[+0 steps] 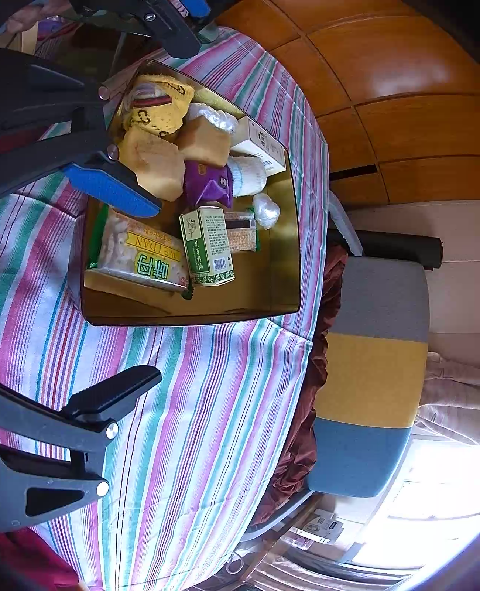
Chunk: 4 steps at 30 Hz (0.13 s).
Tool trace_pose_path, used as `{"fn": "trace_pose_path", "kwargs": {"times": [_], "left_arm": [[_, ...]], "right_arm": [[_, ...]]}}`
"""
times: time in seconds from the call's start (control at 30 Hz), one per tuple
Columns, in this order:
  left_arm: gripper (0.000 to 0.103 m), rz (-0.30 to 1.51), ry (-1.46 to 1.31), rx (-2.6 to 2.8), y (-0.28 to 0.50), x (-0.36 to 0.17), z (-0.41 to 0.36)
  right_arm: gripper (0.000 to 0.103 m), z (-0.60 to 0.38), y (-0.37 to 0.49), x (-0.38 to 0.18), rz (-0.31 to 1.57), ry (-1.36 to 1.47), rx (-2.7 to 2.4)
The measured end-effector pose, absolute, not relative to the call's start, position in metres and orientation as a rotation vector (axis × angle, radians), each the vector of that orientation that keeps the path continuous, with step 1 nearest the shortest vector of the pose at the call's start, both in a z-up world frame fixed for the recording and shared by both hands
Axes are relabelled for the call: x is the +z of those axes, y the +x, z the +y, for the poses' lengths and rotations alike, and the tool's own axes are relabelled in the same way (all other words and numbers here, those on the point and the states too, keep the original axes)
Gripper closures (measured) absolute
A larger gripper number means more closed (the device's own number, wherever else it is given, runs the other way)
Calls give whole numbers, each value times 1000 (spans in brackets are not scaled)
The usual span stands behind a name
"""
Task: Organize objects
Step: 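Carry the green juice box in the right gripper into the gold tray and release it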
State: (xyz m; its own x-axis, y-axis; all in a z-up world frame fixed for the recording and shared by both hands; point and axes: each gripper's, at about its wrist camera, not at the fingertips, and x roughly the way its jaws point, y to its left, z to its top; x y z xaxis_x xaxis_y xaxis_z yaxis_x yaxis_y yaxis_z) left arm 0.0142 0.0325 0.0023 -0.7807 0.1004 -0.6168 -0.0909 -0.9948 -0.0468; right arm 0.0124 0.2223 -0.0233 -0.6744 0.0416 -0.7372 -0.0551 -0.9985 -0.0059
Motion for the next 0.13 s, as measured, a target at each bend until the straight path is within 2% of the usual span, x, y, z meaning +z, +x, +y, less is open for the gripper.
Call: {"fn": "trace_pose_path", "kwargs": {"times": [0.13], "left_arm": [[0, -25, -994, 2869, 14, 2, 30]], "right_arm": [[19, 219, 12, -25, 14, -1250, 2828]]}}
